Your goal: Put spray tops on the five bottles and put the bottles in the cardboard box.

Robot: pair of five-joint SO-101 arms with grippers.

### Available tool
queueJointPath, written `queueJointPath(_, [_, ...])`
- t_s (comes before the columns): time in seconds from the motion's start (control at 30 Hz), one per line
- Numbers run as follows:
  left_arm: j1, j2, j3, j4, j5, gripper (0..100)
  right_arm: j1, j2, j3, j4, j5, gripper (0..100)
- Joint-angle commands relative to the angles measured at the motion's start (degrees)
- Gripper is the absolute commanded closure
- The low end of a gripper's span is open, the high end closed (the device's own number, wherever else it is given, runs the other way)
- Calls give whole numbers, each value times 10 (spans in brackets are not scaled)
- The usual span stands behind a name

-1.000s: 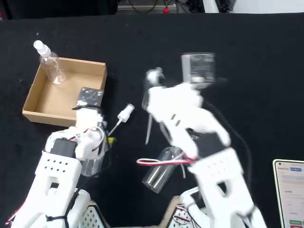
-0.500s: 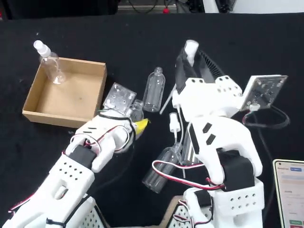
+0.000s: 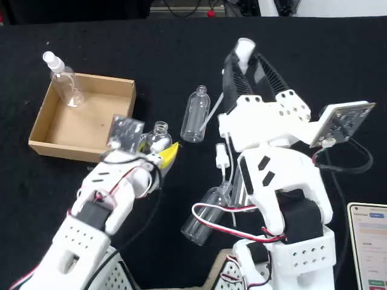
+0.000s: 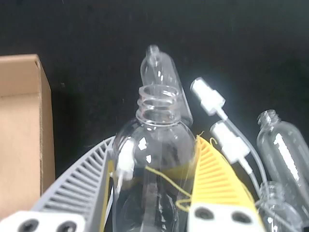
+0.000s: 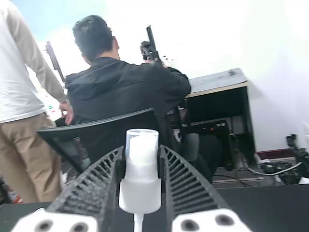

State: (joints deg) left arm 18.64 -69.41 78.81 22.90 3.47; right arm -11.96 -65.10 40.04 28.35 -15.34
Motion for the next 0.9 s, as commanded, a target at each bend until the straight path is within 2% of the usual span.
queueJointPath(0.0, [-4,-161,54,-11,6,891,-20,-11,-31,-33,1,987])
queueJointPath(0.3, [30,-356,161,-16,5,890,-62,44,-35,-95,1,987])
queueJointPath(0.4, [33,-350,173,-17,5,889,-66,65,-35,-115,1,987])
queueJointPath(0.67, [31,-348,186,-59,5,888,-136,78,-23,-119,4,987])
queueJointPath(0.87, [32,-348,186,-56,5,888,-139,107,-17,-165,6,987])
